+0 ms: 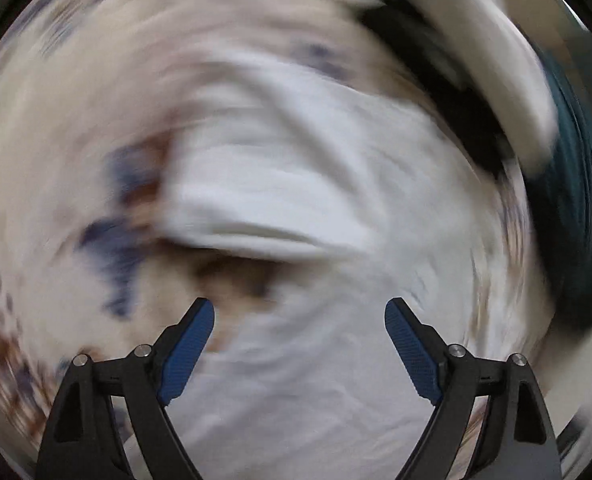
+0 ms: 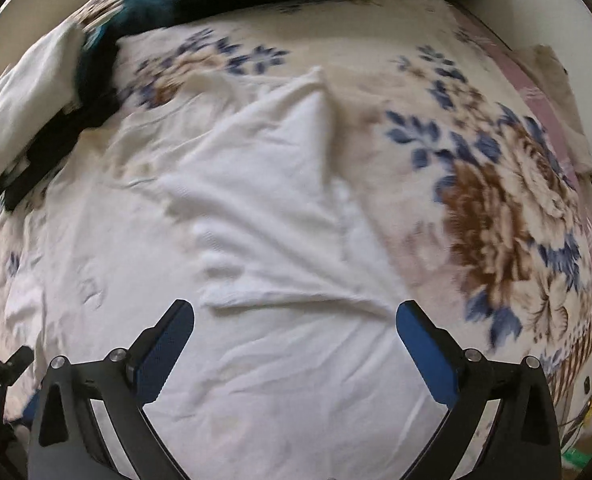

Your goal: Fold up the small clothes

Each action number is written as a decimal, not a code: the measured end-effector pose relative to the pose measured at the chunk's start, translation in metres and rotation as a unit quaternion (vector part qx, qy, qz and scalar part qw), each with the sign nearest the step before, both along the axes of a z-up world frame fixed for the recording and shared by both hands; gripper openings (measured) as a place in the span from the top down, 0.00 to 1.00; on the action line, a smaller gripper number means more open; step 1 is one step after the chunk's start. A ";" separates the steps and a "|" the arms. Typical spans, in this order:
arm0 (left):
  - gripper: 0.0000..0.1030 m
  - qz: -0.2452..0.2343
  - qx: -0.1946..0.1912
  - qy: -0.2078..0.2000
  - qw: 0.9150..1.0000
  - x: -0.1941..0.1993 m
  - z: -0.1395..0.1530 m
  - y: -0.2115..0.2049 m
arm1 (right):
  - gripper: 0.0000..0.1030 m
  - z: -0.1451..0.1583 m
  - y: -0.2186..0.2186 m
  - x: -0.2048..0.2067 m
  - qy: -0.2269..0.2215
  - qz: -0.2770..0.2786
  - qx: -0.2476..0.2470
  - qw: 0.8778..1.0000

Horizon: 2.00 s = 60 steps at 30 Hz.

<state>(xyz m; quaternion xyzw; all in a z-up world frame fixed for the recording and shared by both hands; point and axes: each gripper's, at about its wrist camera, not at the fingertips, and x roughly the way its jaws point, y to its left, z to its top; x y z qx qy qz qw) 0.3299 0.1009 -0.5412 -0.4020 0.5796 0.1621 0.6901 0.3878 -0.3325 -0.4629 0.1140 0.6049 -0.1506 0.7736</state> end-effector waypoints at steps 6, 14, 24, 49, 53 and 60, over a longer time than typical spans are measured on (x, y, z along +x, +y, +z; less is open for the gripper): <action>0.18 0.133 -0.123 -0.025 0.983 -0.003 -0.049 0.065 | 0.01 -0.028 0.029 0.001 0.019 -0.001 0.062 0.998; 0.97 0.024 0.056 -0.134 0.989 0.051 0.006 0.047 | 0.01 -0.056 0.027 -0.005 0.040 -0.021 0.056 0.997; 0.97 -0.339 0.178 -0.218 0.898 0.093 0.051 -0.141 | 0.01 -0.063 -0.014 -0.032 0.045 -0.066 0.068 0.995; 0.34 -0.231 0.076 -0.110 0.964 0.136 -0.005 -0.035 | 0.55 -0.071 0.076 0.119 0.039 0.105 0.159 0.981; 0.34 -0.284 0.117 -0.106 0.946 0.176 -0.017 -0.054 | 0.94 -0.050 0.081 0.126 -0.009 0.117 0.115 0.986; 0.34 -0.321 0.147 -0.096 0.931 0.206 -0.028 -0.072 | 0.95 -0.035 0.065 0.142 -0.021 0.122 0.067 0.990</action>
